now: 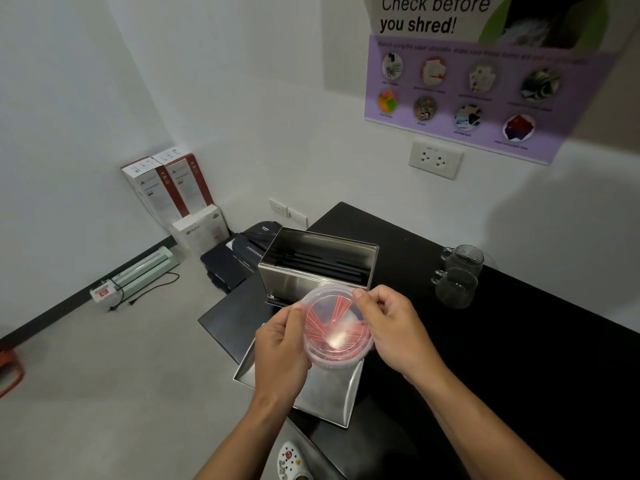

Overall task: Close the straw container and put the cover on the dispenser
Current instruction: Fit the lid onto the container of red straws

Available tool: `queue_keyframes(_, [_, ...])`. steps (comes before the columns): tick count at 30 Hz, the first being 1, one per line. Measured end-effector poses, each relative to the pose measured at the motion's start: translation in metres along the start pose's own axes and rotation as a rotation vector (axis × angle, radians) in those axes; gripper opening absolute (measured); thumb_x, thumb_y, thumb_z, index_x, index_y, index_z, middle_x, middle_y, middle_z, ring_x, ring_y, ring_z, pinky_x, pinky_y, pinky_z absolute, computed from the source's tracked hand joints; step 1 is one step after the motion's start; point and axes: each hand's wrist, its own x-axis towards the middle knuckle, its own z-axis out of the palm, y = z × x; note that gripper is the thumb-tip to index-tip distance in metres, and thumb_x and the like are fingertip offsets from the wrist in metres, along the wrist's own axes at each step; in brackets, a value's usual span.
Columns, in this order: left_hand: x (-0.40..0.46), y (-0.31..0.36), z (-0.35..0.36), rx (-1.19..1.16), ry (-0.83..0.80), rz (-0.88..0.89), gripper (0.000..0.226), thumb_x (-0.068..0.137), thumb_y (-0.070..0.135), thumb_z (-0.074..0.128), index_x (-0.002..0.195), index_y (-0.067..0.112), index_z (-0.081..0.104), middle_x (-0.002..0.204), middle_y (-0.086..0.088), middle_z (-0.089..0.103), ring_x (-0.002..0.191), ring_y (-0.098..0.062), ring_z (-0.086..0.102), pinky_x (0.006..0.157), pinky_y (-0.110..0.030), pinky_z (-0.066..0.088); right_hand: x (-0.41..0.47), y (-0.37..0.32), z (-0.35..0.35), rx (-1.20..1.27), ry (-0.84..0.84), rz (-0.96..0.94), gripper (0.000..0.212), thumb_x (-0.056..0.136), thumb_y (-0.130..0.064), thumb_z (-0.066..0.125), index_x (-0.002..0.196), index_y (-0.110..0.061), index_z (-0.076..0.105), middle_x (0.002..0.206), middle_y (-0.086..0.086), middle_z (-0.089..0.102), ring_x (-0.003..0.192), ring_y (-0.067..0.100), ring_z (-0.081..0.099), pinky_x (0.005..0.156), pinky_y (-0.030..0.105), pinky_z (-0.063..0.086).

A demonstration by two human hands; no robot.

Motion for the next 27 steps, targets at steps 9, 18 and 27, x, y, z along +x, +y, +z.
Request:
queue_keyframes(9, [0.007, -0.015, 0.01, 0.07, -0.086, -0.062, 0.046, 0.11, 0.036, 0.048, 0.08, 0.019, 0.077, 0.056, 0.002, 0.065, 0.047, -0.007, 0.061, 0.044, -0.018, 0.047, -0.006, 0.009, -0.018, -0.035, 0.039, 0.004, 0.03, 0.093, -0.051, 0.068, 0.086, -0.021, 0.07, 0.08, -0.003, 0.076, 0.065, 0.009, 0.074, 0.056, 0.02, 0.055])
queue_keyframes(18, [0.019, -0.037, 0.045, 0.139, -0.404, -0.072, 0.019, 0.105, 0.028, 0.063, 0.101, 0.031, 0.082, 0.071, 0.007, 0.078, 0.058, 0.0, 0.068, 0.055, -0.017, 0.055, -0.006, 0.049, -0.072, -0.183, 0.153, 0.09, 0.019, 0.096, -0.043, 0.068, 0.09, -0.027, 0.077, 0.084, -0.002, 0.077, 0.076, 0.008, 0.074, 0.07, 0.027, 0.06])
queue_keyframes(27, [0.023, -0.074, 0.086, 0.371, -0.565, -0.172, 0.025, 0.1, 0.023, 0.067, 0.124, 0.025, 0.072, 0.084, -0.015, 0.072, 0.074, -0.013, 0.066, 0.087, -0.045, 0.061, -0.004, 0.105, -0.1, -0.299, 0.231, 0.215, 0.019, 0.099, -0.042, 0.064, 0.087, -0.032, 0.075, 0.083, -0.008, 0.078, 0.076, 0.002, 0.074, 0.07, 0.025, 0.058])
